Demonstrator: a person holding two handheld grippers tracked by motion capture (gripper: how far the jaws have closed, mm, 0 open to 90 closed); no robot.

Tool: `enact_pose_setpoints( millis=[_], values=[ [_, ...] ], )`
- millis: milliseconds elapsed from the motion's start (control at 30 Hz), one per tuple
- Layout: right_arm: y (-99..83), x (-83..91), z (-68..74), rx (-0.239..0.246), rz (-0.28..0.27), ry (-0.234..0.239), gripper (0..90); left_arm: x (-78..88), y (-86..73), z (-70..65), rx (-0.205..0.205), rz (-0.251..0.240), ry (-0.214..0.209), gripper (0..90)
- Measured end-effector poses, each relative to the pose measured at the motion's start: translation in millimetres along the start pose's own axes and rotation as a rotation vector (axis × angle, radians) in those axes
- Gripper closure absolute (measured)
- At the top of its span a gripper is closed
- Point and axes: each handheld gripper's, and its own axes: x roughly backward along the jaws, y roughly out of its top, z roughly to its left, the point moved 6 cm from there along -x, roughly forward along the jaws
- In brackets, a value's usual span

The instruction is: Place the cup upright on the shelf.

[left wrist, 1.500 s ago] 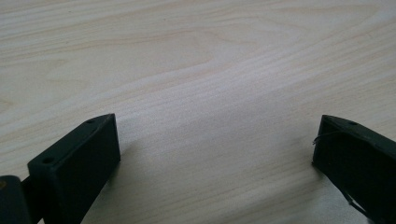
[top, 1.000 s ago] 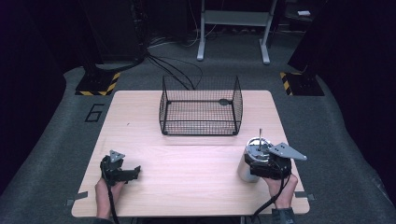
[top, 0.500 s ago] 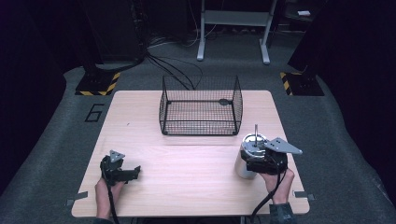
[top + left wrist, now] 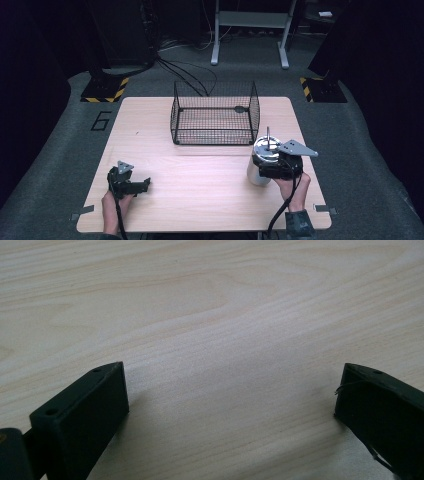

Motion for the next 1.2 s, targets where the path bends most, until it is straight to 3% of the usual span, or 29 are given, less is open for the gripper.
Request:
enact_pose_setpoints(
  millis=[1200],
  values=[
    [39.2, -29.9, 12.5, 0.044, -0.017, 0.073, 3.6, 0.0, -0.1, -0.2, 0.001, 0.001, -0.001, 0.5]
  ],
)
